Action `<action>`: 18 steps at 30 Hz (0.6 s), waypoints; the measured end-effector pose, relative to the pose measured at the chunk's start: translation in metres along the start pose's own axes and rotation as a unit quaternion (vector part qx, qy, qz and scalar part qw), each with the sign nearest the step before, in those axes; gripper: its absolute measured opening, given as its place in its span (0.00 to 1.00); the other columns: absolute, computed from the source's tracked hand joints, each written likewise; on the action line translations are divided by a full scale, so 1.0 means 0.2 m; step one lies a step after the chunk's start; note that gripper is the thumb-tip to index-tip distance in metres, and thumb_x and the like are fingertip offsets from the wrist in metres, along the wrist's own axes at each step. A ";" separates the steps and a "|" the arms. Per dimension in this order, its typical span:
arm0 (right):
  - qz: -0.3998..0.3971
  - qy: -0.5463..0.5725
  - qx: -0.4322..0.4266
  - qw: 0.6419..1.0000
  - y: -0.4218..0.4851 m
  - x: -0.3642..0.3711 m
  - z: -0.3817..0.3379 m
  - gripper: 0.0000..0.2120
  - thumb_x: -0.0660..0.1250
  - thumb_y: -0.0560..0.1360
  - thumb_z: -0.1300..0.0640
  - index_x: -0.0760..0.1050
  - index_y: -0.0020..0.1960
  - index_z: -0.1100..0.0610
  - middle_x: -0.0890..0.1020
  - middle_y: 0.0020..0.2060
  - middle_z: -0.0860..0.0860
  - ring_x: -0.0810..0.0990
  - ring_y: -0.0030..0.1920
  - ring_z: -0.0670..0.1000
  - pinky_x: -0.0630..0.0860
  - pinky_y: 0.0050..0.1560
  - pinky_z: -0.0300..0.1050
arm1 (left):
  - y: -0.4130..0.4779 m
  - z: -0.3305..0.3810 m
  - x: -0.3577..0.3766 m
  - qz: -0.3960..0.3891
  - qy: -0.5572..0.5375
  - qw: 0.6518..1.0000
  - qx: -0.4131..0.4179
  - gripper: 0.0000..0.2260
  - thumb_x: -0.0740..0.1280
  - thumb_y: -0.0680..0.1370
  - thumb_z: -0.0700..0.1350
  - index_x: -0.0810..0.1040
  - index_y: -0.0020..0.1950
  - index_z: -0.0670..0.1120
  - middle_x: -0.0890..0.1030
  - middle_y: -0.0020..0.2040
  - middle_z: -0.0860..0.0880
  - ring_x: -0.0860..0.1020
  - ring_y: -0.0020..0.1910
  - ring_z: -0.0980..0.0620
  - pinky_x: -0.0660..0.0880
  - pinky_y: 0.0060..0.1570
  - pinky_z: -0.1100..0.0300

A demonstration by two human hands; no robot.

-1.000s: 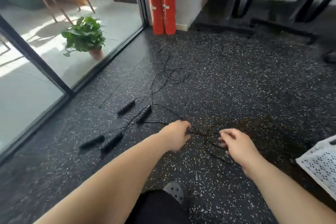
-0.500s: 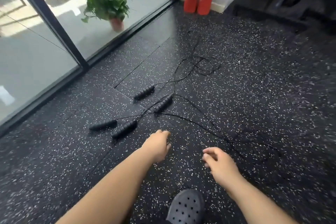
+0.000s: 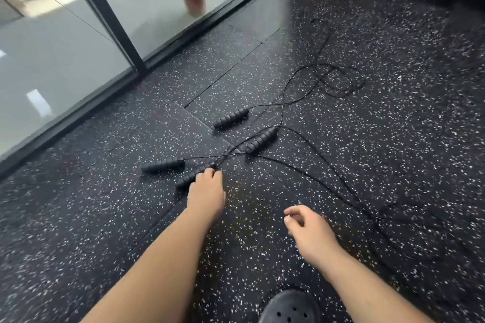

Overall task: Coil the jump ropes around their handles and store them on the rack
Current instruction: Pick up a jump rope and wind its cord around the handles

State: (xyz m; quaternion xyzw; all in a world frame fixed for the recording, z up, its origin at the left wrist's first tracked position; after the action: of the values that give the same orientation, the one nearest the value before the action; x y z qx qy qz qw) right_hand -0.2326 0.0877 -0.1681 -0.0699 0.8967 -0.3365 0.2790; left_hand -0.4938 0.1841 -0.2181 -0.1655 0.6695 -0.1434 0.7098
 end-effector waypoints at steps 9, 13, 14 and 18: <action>-0.017 -0.028 -0.017 0.999 0.20 0.12 0.04 0.05 0.64 0.86 0.50 0.76 0.58 0.40 0.84 0.50 0.42 0.83 0.43 0.45 0.76 0.39 0.42 | 0.24 -0.29 0.14 0.007 0.011 0.991 -0.134 0.32 0.69 0.81 0.60 0.63 0.79 0.47 0.70 0.73 0.43 0.71 0.72 0.40 0.71 0.69 0.43; -0.021 -0.026 -0.023 0.999 0.26 0.18 0.07 0.05 0.64 0.86 0.49 0.77 0.58 0.39 0.84 0.50 0.41 0.84 0.46 0.45 0.77 0.41 0.42 | 0.31 -0.33 0.18 0.028 0.084 0.991 -0.105 0.20 0.68 0.84 0.53 0.69 0.72 0.48 0.74 0.68 0.45 0.75 0.67 0.42 0.73 0.63 0.46; -0.021 -0.025 -0.024 0.999 0.27 0.19 0.08 0.05 0.64 0.86 0.49 0.77 0.58 0.39 0.84 0.50 0.41 0.84 0.47 0.44 0.77 0.42 0.42 | 0.32 -0.35 0.18 0.035 0.103 0.989 -0.095 0.16 0.67 0.84 0.50 0.71 0.71 0.49 0.75 0.67 0.46 0.77 0.66 0.42 0.73 0.62 0.46; -0.019 -0.019 -0.026 0.999 0.29 0.25 0.11 0.06 0.64 0.85 0.50 0.77 0.58 0.40 0.84 0.50 0.40 0.83 0.49 0.43 0.78 0.48 0.45 | 0.31 -0.45 0.15 0.072 0.154 0.980 -0.105 0.15 0.61 0.83 0.43 0.71 0.70 0.49 0.72 0.68 0.44 0.73 0.66 0.42 0.72 0.62 0.47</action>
State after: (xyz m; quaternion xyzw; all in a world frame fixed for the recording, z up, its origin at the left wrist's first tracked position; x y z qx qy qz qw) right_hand -0.2591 0.1050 -0.2418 -0.1006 0.8983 -0.3168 0.2874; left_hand -0.5829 0.2225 -0.2763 -0.1665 0.7921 -0.0439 0.5856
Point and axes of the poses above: each hand's wrist, its own y-axis towards the middle knuckle, its own x-axis out of the palm, z = x × y, the point moved 6 cm from there along y, towards the middle knuckle
